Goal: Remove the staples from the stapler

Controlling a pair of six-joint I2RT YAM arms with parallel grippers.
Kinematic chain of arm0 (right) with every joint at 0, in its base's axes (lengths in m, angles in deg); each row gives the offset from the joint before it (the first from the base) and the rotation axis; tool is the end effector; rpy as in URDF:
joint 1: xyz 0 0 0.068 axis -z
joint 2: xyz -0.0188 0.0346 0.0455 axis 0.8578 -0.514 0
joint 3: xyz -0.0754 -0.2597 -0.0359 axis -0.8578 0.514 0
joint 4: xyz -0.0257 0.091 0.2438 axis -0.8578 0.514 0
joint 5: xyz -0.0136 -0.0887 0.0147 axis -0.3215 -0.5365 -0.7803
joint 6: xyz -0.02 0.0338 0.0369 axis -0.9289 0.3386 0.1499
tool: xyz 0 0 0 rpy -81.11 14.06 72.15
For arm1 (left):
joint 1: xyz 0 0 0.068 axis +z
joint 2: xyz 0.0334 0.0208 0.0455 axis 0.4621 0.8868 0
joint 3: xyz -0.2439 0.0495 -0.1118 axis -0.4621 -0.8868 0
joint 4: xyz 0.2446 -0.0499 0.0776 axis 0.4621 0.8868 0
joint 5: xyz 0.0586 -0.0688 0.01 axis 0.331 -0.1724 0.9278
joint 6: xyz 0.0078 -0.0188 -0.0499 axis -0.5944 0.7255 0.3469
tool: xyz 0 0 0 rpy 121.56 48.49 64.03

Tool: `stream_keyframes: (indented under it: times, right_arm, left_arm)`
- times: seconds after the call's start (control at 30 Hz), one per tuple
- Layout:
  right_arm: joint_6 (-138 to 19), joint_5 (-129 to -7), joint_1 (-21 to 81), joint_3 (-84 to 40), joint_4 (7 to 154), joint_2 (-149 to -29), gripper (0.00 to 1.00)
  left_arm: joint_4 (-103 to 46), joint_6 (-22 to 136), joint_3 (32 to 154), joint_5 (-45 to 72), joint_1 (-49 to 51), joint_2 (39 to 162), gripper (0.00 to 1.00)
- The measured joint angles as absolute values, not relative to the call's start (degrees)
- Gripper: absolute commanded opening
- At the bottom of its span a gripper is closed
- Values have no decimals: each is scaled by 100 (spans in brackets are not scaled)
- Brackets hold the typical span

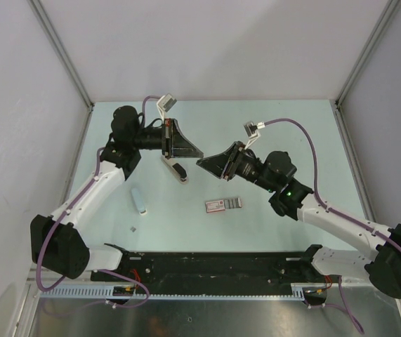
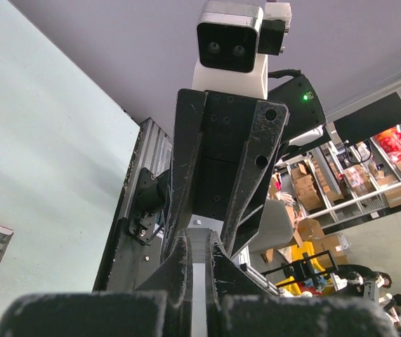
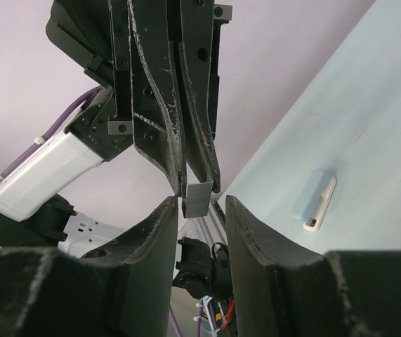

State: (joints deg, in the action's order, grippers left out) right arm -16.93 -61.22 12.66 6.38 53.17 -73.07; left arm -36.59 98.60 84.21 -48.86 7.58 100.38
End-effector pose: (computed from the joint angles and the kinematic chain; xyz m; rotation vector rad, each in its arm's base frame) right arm 0.1783 0.2006 0.3504 -0.2023 1.6097 1.5260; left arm 0.2622 -0.1309 0.3744 0.6079 1.8767 -1.8651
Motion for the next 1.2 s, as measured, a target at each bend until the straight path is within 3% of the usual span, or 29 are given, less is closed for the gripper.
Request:
stream_keyframes:
  times: [0.17, 0.53, 0.67, 0.8, 0.87, 1.0, 1.2]
  right_arm:
    - [-1677, -6126, 1285, 642, 5247, -7305, 35]
    - [-1568, -6076, 1318, 669, 5133, -7318, 18]
    - [-1553, -6069, 1320, 669, 5135, -7318, 13]
    - [-1557, -6067, 1320, 669, 5137, -7316, 9]
    - [-1579, -6067, 1320, 669, 5190, -7316, 9]
    - [-1756, -6141, 1333, 669, 5677, -7240, 10]
    - [-2322, -6799, 1349, 673, 7325, -6971, 9]
  left_arm:
    - [-3688, 9860, 8410, -4886, 758, 10034, 0]
    - [-3753, 9860, 8346, -4855, 768, 9984, 2]
    - [-3755, 9856, 8346, -4847, 768, 9979, 19]
    - [-3755, 9818, 8344, -4794, 771, 9977, 57]
    - [-3742, 9770, 8344, -4755, 790, 9973, 69]
    - [-3191, 9292, 8495, -4650, 919, 9973, 77]
    - [-1218, 7384, 9483, -3662, 1105, 10014, 77]
